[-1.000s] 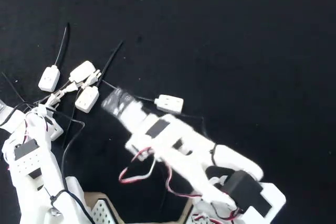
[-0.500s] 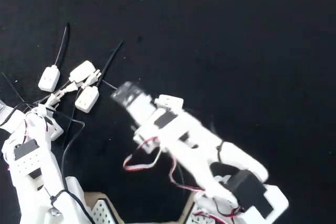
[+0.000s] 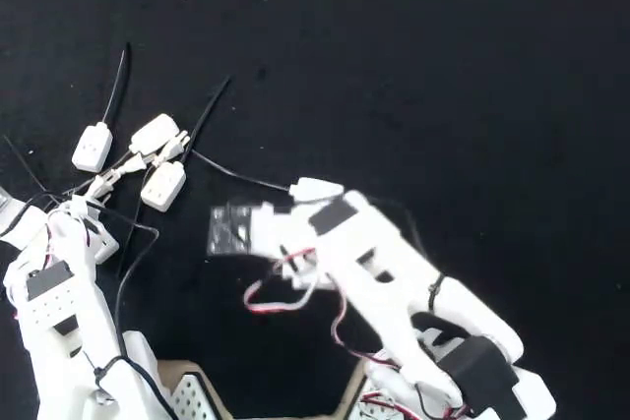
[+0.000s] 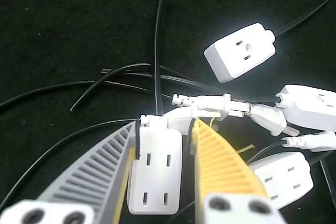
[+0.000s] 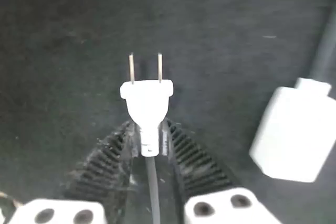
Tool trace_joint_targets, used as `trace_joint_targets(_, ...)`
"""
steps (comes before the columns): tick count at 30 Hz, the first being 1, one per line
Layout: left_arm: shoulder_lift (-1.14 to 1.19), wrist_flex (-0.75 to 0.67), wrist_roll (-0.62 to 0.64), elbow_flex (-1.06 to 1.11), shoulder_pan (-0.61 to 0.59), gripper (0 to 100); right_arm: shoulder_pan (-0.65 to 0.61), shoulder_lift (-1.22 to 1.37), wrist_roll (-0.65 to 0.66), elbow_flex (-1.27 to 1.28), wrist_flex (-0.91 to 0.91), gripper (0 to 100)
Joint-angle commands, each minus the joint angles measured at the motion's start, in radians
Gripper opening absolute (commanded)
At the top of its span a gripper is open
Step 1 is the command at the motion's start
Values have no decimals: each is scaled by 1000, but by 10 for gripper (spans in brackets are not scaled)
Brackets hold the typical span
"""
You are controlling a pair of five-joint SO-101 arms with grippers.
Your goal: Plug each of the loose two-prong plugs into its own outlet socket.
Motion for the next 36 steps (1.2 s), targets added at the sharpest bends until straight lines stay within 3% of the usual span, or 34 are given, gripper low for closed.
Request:
trace_joint_targets(1,-20,-12,6,-13,-15,170,-21,1,-103,54,-112,34)
trace_joint_targets(5,-20,-15,6,-13,-15,170,-21,-7,-318,48,-78,168)
trace_joint_targets(9,-20,-15,6,-13,-15,170,-20,-19,-476,-27,63,167)
trace_joint_targets(15,-20,-15,6,-13,-13,170,-20,-128,-486,-130,204,129)
trace_joint_targets(25,-20,-15,6,-19,-13,170,-26,-105,-483,148,-213,129)
trace_joint_targets(36,-20,-11,6,-18,-15,170,-146,59,-482,54,-110,127)
